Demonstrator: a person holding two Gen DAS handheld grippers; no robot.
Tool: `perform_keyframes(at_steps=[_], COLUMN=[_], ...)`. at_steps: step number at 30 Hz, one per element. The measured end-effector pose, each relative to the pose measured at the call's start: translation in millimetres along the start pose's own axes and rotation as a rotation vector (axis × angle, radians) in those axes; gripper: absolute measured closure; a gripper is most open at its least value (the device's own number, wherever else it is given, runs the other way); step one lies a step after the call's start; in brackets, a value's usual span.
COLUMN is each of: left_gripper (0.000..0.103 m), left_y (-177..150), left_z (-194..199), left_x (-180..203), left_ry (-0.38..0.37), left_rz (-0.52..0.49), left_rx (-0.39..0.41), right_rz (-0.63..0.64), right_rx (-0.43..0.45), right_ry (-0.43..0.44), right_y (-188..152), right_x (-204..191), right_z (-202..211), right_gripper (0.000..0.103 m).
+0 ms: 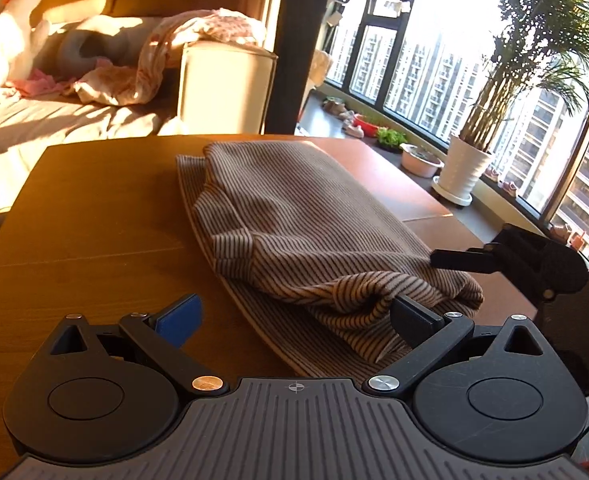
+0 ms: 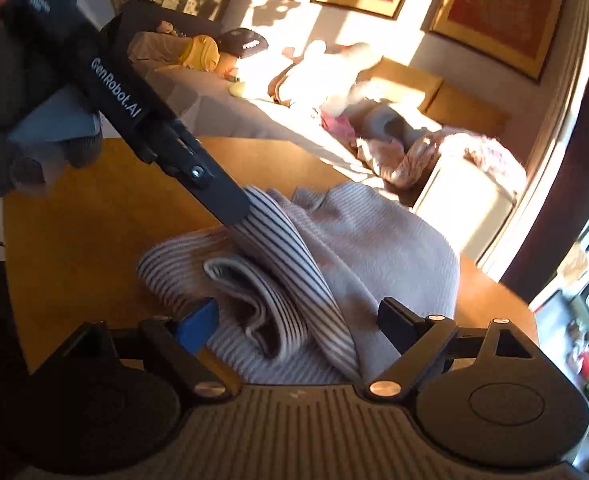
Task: Fold clothes
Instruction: 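Fold the hem over the shirt body with the right gripper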
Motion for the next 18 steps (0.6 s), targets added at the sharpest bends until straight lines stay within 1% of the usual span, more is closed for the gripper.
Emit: perform_keyframes(at_steps=[1, 2, 3, 4, 6, 9, 12, 14, 15, 16, 17, 18], left_gripper=[0.0, 0.0, 0.0, 0.0, 0.0, 0.0, 0.0, 0.0, 0.0, 0.0, 0.0, 0.0], left_y=[1, 2, 2, 3, 4, 7, 11, 18, 22, 27, 33, 40], left_z=[1, 3, 6, 9, 16, 14, -7, -28, -38, -46, -50, -54], left_x=[1, 1, 0, -1, -2, 4, 16, 18, 18, 17, 14, 11], left_ry=[-0.001, -0.002, -0.003, -0.003, -0.012, -0.025, 0.009, 0.048, 0.066, 0.077, 0.072, 0.068], left_rz=[-0.004, -0.009, -0.015, -0.022, -0.047, -0.121, -0.229, -0.265, -0.276, -0.273, -0.243, -0.213], left_rx=[0.001, 0.004, 0.009, 0.017, 0.034, 0.037, 0.018, 0.012, 0.01, 0.009, 0.013, 0.017], right_rz=[0.005, 0.013, 0.01, -0.046, -0.183, -0.399, -0.411, -0.392, -0.373, -0.354, -0.335, -0.316], right_rx=[0.005, 0.0, -0.006, -0.015, -0.018, -0.008, -0.025, -0.046, -0.036, -0.026, -0.016, -0.005], right_ry=[-0.009, -0.014, -0.015, 0.007, 0.049, 0.138, 0.162, 0.172, 0.163, 0.154, 0.145, 0.136], right_y=[2, 7, 13, 20, 34, 52, 55, 50, 48, 45, 43, 40], right_x=[1, 4, 9, 20, 45, 79, 86, 85, 83, 82, 81, 79], right_z=[-5, -7, -10, -9, -7, 1, -5, -9, -5, -2, 1, 5], right_gripper=[0.023, 0.034, 0.062, 0.074, 0.078, 0.081, 0.081, 0.081, 0.08, 0.072, 0.065, 0.047])
Point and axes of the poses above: each gripper's, at about its wrist camera, not at the fingertips, and z roughly against the way its jaws point, x to its right, y to its top, the point moved 8 cm from there along -z, roughly the way its jaws point, and after that the axes turned 9 degrees about -z, right-handed, at the moved point
